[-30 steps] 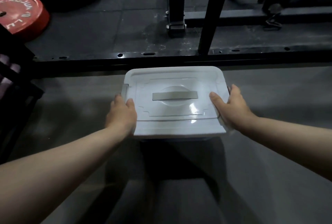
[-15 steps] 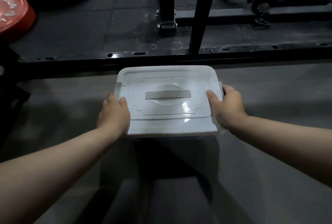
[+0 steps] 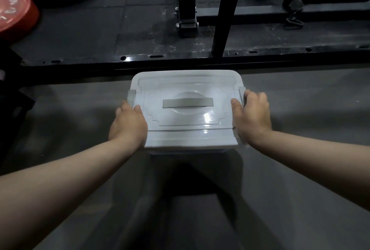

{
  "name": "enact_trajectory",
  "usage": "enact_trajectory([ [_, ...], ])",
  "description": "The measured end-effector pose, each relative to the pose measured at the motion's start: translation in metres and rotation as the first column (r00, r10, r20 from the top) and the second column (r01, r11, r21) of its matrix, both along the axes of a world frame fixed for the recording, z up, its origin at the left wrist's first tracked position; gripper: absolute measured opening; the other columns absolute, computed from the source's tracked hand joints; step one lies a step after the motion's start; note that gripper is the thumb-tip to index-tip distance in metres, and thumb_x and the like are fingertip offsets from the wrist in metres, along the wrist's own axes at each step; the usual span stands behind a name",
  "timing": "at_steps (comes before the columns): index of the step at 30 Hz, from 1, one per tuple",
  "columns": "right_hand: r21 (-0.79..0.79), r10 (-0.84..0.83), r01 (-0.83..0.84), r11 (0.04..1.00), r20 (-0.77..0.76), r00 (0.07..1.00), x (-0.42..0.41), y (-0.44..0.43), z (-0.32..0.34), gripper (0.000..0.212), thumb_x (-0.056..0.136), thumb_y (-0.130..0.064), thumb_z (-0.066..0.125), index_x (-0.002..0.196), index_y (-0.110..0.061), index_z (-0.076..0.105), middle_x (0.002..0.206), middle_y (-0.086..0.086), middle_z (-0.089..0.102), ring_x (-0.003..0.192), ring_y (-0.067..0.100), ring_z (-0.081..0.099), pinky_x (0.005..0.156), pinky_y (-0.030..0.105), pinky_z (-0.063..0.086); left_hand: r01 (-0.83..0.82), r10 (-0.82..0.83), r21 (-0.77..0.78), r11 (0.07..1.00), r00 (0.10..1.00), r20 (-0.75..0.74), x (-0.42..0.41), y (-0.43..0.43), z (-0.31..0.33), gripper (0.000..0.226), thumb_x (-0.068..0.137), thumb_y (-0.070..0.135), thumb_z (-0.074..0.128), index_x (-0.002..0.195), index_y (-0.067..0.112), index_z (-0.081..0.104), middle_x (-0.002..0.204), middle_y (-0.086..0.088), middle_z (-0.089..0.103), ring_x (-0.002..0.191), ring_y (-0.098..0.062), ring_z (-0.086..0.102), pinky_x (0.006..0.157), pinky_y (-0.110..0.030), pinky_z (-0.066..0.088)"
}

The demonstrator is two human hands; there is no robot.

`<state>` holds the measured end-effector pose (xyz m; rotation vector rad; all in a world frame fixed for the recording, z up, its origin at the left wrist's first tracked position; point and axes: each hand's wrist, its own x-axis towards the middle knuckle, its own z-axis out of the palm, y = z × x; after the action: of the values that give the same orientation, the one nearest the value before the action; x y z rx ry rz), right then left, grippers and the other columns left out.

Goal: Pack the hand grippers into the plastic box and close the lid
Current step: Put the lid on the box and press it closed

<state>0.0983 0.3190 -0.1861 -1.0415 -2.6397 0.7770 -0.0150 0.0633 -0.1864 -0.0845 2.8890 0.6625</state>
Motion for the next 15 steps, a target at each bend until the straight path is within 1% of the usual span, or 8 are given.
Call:
enact_trajectory([
  [2, 0.019, 0.056, -0.057, 0.998, 0.030, 0.998, 0.0029, -0.0022, -0.0029, 0.062, 0.094, -0.050, 0.044, 0.140, -0.008, 0.038, 0.123, 0.011, 0.039, 0.116, 0.030, 0.041, 0.104, 0.045, 0.038, -0.001, 0.001, -0.003, 1.000, 1.000, -0.003, 0.0006, 0.0005, -0.0003, 0.051, 0.103, 0.039, 0.023, 0.143, 0.009, 0.030, 0.144, -0.018, 0.039, 0.121, -0.046, 0.047, 0.093, -0.050, 0.041],
  [4, 0.058, 0.114, -0.119, 0.991, 0.080, 0.990, 0.0047, -0.0037, -0.0056, 0.080, 0.093, -0.057, 0.043, 0.149, -0.004, 0.021, 0.129, 0.014, 0.035, 0.121, 0.030, 0.036, 0.108, 0.043, 0.033, 0.023, -0.023, -0.018, 1.000, 1.000, -0.010, 0.0006, 0.0003, -0.0028, 0.056, 0.101, 0.044, 0.020, 0.144, 0.009, 0.027, 0.145, -0.019, 0.037, 0.123, -0.044, 0.045, 0.095, -0.050, 0.040],
  [6, 0.090, 0.127, -0.136, 0.987, 0.094, 0.987, 0.0053, -0.0042, -0.0068, 0.087, 0.092, -0.060, 0.041, 0.152, -0.003, 0.013, 0.132, 0.015, 0.033, 0.122, 0.030, 0.034, 0.109, 0.042, 0.031, 0.070, -0.071, -0.060, 0.996, 0.997, -0.015, 0.0017, 0.0003, -0.0057, 0.065, 0.099, 0.051, 0.018, 0.148, 0.009, 0.021, 0.148, -0.019, 0.032, 0.127, -0.041, 0.041, 0.099, -0.050, 0.039],
  [9, 0.108, 0.111, -0.119, 0.987, 0.081, 0.991, 0.0061, -0.0049, -0.0081, 0.087, 0.092, -0.061, 0.042, 0.151, -0.003, 0.014, 0.132, 0.016, 0.034, 0.122, 0.030, 0.035, 0.108, 0.042, 0.032, 0.054, -0.057, -0.069, 0.996, 0.998, -0.042, 0.0049, 0.0021, -0.0055, 0.070, 0.098, 0.052, 0.027, 0.149, 0.005, 0.018, 0.146, -0.021, 0.034, 0.128, -0.041, 0.041, 0.098, -0.049, 0.039],
  [12, 0.122, 0.108, -0.116, 0.986, 0.071, 0.992, 0.0049, -0.0054, -0.0095, 0.088, 0.090, -0.061, 0.043, 0.151, -0.004, 0.017, 0.130, 0.016, 0.036, 0.120, 0.031, 0.037, 0.106, 0.042, 0.035, 0.049, -0.055, -0.092, 0.995, 0.996, -0.069, 0.0059, 0.0039, -0.0045, 0.068, 0.099, 0.050, 0.028, 0.149, 0.005, 0.020, 0.145, -0.020, 0.036, 0.128, -0.040, 0.043, 0.097, -0.048, 0.040],
  [15, 0.112, 0.101, -0.111, 0.987, 0.090, 0.991, 0.0033, -0.0049, -0.0074, 0.088, 0.090, -0.061, 0.044, 0.151, -0.004, 0.017, 0.129, 0.016, 0.035, 0.119, 0.031, 0.037, 0.105, 0.043, 0.036, 0.063, -0.067, -0.097, 0.993, 0.997, -0.039, 0.0060, 0.0046, -0.0005, 0.068, 0.099, 0.049, 0.027, 0.149, 0.004, 0.018, 0.146, -0.020, 0.035, 0.127, -0.039, 0.043, 0.097, -0.048, 0.040],
])
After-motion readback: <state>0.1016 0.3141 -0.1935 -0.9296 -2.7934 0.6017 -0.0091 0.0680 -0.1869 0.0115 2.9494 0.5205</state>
